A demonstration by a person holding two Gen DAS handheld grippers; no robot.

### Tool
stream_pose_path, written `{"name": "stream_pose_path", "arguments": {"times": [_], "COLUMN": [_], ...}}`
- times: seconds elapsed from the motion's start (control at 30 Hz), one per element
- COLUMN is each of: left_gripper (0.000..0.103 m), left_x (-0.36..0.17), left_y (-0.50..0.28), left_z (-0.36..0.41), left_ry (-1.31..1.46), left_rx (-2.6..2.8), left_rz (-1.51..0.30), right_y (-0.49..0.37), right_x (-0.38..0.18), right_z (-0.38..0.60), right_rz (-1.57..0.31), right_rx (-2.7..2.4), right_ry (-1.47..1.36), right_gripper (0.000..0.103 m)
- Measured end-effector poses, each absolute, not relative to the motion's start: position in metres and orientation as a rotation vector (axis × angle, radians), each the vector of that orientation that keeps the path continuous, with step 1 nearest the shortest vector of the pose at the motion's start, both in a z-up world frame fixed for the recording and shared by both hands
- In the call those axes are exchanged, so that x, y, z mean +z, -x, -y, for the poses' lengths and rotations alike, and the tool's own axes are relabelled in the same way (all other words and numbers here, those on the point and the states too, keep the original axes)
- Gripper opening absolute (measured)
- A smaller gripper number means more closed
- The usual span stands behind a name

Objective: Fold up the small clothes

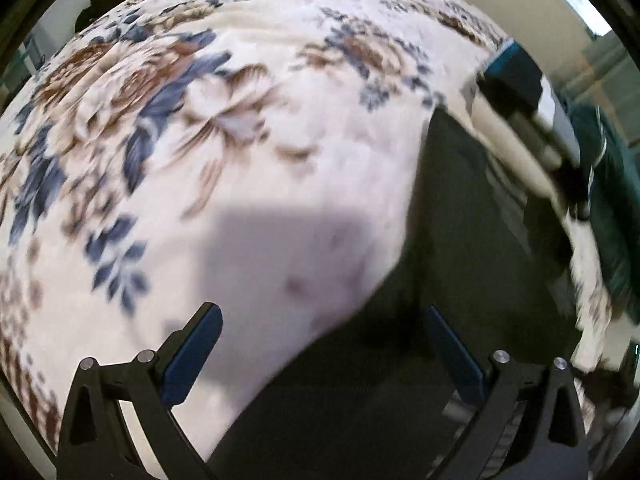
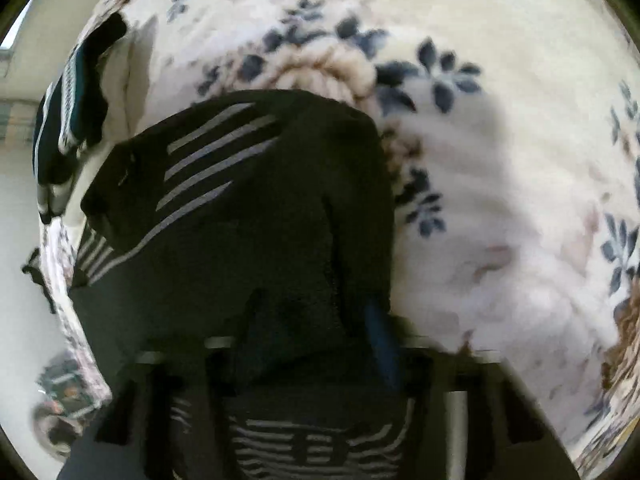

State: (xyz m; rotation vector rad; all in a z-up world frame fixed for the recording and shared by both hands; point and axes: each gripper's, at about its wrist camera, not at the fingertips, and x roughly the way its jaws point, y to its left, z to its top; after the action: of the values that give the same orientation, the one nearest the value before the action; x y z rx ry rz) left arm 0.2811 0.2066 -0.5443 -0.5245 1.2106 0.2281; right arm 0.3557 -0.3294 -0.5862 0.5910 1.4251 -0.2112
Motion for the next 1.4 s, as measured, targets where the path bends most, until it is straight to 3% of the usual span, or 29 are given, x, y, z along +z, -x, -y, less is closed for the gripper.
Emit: {"name": "stream_pose_path", "arguments": {"times": [0.17,0.3,0.4,0.5,0.67,0.77,0.93,1.13,1.2,1.23,1.4], "left_gripper": [0.103,0.103,0.103,0.103,0.103,0.103,0.103,0.103,0.103,0.103,0.103], "left_x": [-0.54,-0.55,-0.56,-0.575,-0.577,-0.576,-0.585,-0.589,-0.592,-0.593,-0.595], "left_y": [-0.309,-0.314,-0.316,-0.317,-0.313,-0.308,-0.3,-0.299,-0.299,-0.298,-0.297], "left_z": [-0.202,-0.207,-0.207,-0.207,-0.207,-0.207,-0.205,-0.209,-0.209,-0.209,-0.206], "left_ry": [0.454,0.393,0.37,0.346,0.334,0.314,0.282,0.284,0.282,0.279,0.281], "left_rx": [0.217,0.213,0.207,0.208,0.186,0.18,0.184,0.187,0.188,0.189,0.185], "left_rz": [-1.177,-1.197,-1.227,-1.266,-1.271,-1.268,-1.281,-1.273,-1.271,-1.266,-1.261], "right_y": [-0.334,-0.332,-0.336,-0.342,-0.385,-0.422,-0.494,-0.573,-0.58,-0.582,-0.605], "right_x": [-0.551,-0.586,-0.578,-0.553,-0.526,-0.515,-0.519,-0.588,-0.604,-0.605,-0.599], "right_z": [0.344,0.351,0.348,0.338,0.276,0.215,0.093,-0.016,-0.034,-0.042,-0.033], "right_rz": [-1.328,-1.517,-1.527,-1.454,-1.451,-1.473,-1.514,-1.622,-1.67,-1.648,-1.552], "right_rx": [-0.359,-0.323,-0.346,-0.355,-0.153,0.072,0.362,0.521,0.571,0.574,0.391], "right_ry": [-0.558,-0.618,-0.59,-0.591,-0.517,-0.432,-0.28,-0.199,-0.178,-0.147,-0.137], "right_gripper": [0.003,0.003,0.013,0.04,0.044,0.058,0.058,0.058,0.049,0.004,0.002]}}
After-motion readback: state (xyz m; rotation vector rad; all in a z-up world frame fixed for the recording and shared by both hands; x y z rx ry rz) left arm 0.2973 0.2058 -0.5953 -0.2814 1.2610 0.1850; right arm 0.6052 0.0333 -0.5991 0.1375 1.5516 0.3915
